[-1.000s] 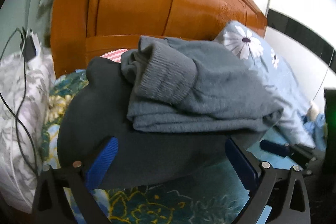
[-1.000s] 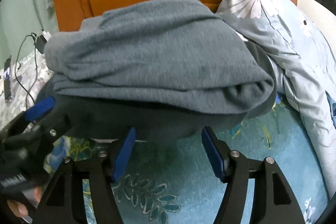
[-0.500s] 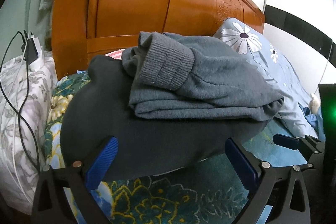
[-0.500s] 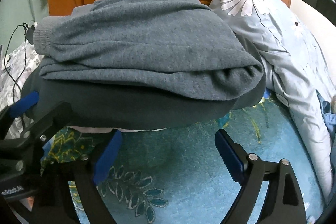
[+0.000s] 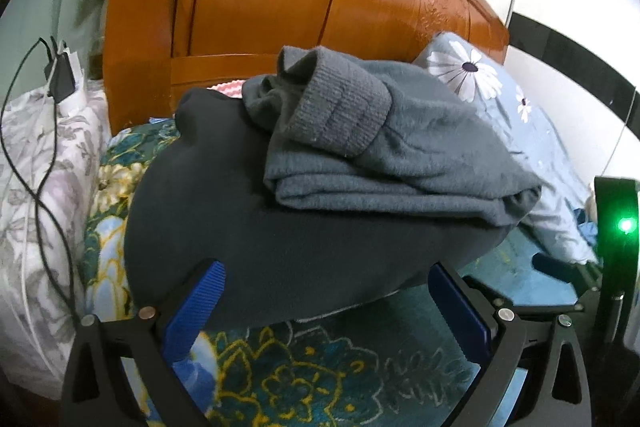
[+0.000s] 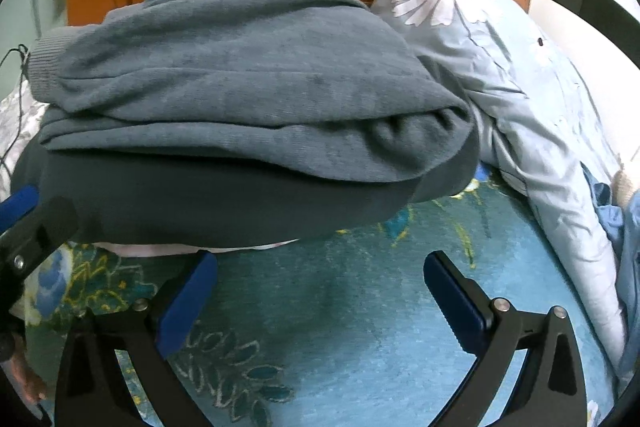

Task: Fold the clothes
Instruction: 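Open both grippers and pull them back from the stacked clothes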

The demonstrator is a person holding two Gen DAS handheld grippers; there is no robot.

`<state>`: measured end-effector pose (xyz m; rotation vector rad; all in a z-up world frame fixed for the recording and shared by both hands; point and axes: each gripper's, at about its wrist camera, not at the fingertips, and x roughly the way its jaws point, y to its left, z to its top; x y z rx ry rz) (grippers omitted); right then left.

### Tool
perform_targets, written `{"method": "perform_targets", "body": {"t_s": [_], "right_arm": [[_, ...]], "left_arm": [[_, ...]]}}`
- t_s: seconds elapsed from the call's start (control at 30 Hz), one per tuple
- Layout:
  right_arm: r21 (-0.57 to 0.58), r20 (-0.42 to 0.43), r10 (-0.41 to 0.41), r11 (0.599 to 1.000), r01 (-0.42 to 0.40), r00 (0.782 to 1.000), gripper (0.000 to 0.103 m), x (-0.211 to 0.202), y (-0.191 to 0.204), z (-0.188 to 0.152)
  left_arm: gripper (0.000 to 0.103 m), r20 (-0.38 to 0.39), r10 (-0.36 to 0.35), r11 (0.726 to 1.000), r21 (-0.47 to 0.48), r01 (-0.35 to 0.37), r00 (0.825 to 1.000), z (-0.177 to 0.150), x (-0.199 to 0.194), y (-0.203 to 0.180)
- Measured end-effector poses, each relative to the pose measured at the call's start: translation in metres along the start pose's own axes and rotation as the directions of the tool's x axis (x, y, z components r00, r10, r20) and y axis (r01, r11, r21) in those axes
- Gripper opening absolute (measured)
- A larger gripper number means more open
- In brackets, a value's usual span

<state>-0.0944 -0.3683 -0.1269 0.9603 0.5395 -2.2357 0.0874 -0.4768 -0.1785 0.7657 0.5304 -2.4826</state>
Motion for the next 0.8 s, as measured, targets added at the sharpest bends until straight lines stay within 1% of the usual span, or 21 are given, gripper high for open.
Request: {"method": "perform_targets", "body": {"t_s": [0.07, 0.17, 0.3, 0.37, 0.53, 0.6, 0.67, 0.8], "right_arm": [[0.005, 0.002, -0.012, 1.0, 0.012, 1.0, 0.103, 0.0, -0.002, -0.001], [0.008, 0.005, -0.029, 1.0, 0.029, 1.0, 0.103, -0.001, -0.006, -0.003], [-0.003, -0.003, -0.052, 0.999, 0.052, 0.999, 0.103, 0.001, -0.005, -0.006], [0.0, -0.012, -0.056, 0.998, 0.056, 0.998, 0.103, 0.003, -0.004, -0.008], [-0.003, -0.03, -0.063, 0.998, 0.063, 0.998, 0.103, 0.006, -0.003, -0.01], [-0.004, -0.033, -0.063, 0.998, 0.063, 0.997, 0.103, 0.008, -0.004, -0.01], [-0.004, -0.035, -0.063, 0.998, 0.063, 0.997, 0.103, 0.01, -0.006, -0.01], [-0.005, -0.038, -0.063, 0.998, 0.063, 0.997, 0.103, 0.014, -0.009, -0.008]], "left_arm": [[0.103, -0.008, 0.026, 1.0, 0.0, -0.026, 1.0, -0.004, 0.001, -0.003], [0.103, -0.046, 0.068, 0.997, 0.025, -0.067, 0.997, -0.012, 0.009, -0.009], [0.103, -0.095, 0.125, 0.991, 0.06, -0.119, 0.988, -0.023, 0.021, -0.016], [0.103, -0.106, 0.142, 0.989, 0.064, -0.135, 0.984, -0.026, 0.025, -0.018], [0.103, -0.17, 0.158, 0.987, 0.055, -0.151, 0.973, -0.036, 0.037, -0.016], [0.103, -0.201, 0.159, 0.987, 0.031, -0.156, 0.967, -0.039, 0.042, -0.013], [0.103, -0.215, 0.151, 0.988, -0.003, -0.155, 0.965, -0.039, 0.044, -0.008], [0.103, -0.219, 0.163, 0.985, -0.024, -0.172, 0.962, -0.039, 0.045, -0.003]]}}
